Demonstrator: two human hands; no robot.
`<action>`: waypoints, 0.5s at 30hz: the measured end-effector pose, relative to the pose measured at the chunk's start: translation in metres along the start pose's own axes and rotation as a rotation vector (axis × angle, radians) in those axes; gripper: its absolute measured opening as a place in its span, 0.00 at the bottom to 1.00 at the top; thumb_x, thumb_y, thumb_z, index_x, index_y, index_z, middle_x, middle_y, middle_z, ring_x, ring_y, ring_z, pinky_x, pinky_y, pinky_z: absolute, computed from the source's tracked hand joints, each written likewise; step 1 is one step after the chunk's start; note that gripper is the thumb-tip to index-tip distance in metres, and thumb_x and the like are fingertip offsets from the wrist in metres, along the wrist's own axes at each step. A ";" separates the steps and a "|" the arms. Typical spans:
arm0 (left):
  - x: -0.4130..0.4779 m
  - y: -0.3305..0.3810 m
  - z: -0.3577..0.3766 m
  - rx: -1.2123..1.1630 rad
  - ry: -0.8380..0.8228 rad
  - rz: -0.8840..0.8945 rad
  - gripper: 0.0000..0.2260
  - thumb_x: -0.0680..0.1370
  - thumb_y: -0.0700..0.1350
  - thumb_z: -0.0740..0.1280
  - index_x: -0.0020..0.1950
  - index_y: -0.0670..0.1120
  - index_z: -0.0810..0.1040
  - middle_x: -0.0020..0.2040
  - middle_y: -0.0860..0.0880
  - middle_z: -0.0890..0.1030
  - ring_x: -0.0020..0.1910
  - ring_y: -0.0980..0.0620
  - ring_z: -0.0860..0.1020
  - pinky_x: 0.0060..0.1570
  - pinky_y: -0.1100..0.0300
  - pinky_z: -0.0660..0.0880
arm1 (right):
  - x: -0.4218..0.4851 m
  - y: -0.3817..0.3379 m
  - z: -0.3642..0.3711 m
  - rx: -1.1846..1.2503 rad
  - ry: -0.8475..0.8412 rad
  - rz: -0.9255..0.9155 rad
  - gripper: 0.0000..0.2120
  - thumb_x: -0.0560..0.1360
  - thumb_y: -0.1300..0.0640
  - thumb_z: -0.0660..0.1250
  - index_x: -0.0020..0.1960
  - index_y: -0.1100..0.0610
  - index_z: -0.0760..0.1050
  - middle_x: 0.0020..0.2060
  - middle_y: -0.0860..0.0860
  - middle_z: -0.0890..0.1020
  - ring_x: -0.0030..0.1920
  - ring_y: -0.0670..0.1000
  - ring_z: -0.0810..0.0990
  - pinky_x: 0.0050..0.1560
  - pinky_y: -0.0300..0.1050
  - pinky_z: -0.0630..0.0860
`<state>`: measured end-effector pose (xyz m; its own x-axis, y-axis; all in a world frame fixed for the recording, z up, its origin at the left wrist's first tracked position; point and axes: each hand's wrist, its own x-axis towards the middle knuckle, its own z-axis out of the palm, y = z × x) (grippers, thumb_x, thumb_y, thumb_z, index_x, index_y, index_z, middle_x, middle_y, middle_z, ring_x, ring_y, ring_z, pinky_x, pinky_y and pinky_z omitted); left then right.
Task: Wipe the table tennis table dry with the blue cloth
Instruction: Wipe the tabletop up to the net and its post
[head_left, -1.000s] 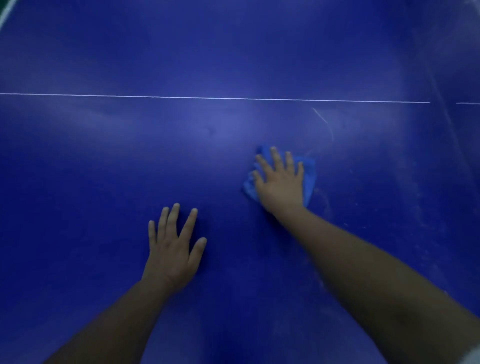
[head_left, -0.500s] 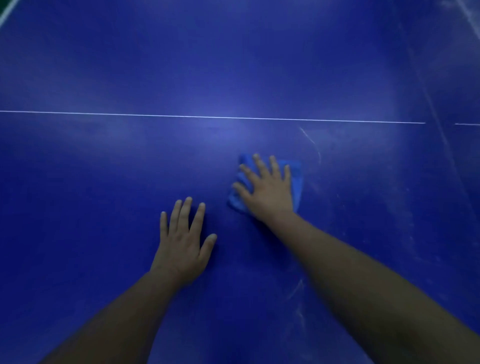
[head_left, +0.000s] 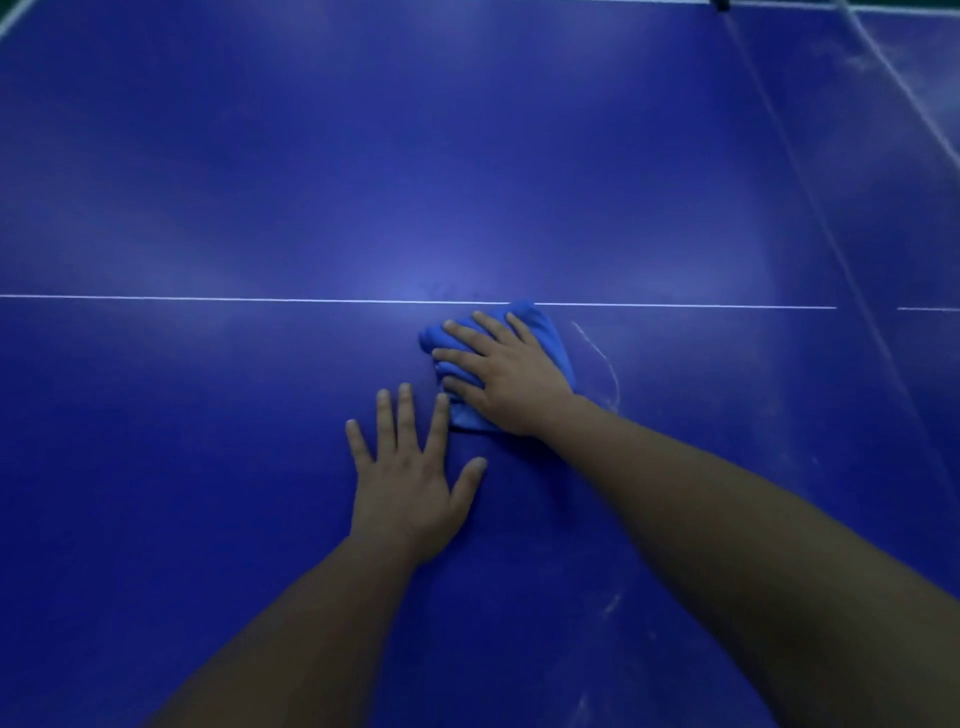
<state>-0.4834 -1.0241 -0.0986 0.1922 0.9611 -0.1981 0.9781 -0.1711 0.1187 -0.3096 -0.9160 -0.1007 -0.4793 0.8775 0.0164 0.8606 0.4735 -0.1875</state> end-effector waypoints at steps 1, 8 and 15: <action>0.003 0.001 0.001 0.021 -0.008 -0.010 0.37 0.77 0.71 0.38 0.81 0.53 0.36 0.81 0.43 0.36 0.79 0.42 0.32 0.74 0.34 0.35 | 0.003 0.005 0.000 -0.015 0.005 -0.013 0.27 0.80 0.37 0.48 0.73 0.43 0.72 0.76 0.46 0.68 0.77 0.57 0.62 0.76 0.63 0.51; 0.002 0.004 -0.005 0.017 -0.055 -0.028 0.36 0.77 0.72 0.36 0.79 0.55 0.31 0.79 0.43 0.30 0.77 0.42 0.28 0.73 0.33 0.34 | 0.029 0.054 -0.020 -0.041 -0.053 0.139 0.34 0.75 0.32 0.39 0.75 0.38 0.67 0.79 0.42 0.61 0.79 0.54 0.57 0.76 0.62 0.48; 0.003 0.001 -0.005 0.021 -0.088 -0.018 0.36 0.76 0.71 0.35 0.77 0.56 0.27 0.78 0.43 0.27 0.75 0.42 0.25 0.73 0.32 0.33 | -0.053 0.054 -0.005 0.052 0.280 0.179 0.19 0.79 0.45 0.59 0.60 0.53 0.82 0.65 0.52 0.81 0.59 0.62 0.80 0.56 0.61 0.76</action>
<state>-0.4819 -1.0208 -0.0940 0.1796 0.9415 -0.2852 0.9828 -0.1592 0.0936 -0.2368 -0.9369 -0.1064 -0.2493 0.9366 0.2462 0.9134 0.3119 -0.2618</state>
